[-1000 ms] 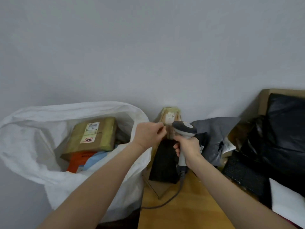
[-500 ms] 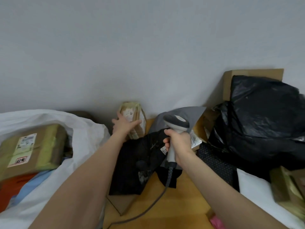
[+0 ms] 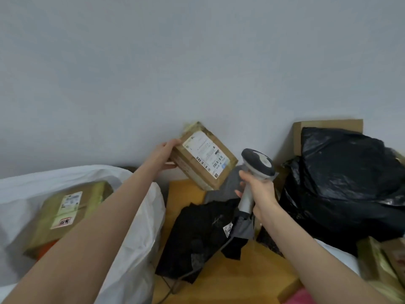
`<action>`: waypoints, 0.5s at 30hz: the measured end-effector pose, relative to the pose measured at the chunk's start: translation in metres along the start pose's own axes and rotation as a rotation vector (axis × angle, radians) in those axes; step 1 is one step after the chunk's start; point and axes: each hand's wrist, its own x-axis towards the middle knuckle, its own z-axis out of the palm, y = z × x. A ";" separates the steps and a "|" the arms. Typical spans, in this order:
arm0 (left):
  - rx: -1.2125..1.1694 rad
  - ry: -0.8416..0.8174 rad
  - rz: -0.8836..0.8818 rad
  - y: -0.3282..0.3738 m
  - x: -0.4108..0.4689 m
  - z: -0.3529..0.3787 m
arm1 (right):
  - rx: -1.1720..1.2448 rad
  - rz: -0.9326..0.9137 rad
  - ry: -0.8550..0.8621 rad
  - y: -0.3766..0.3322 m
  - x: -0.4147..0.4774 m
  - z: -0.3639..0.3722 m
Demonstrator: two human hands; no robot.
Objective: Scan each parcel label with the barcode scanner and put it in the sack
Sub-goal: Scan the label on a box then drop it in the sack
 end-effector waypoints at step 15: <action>0.377 -0.375 -0.080 -0.013 -0.096 -0.018 | -0.073 -0.074 -0.113 -0.016 -0.042 -0.045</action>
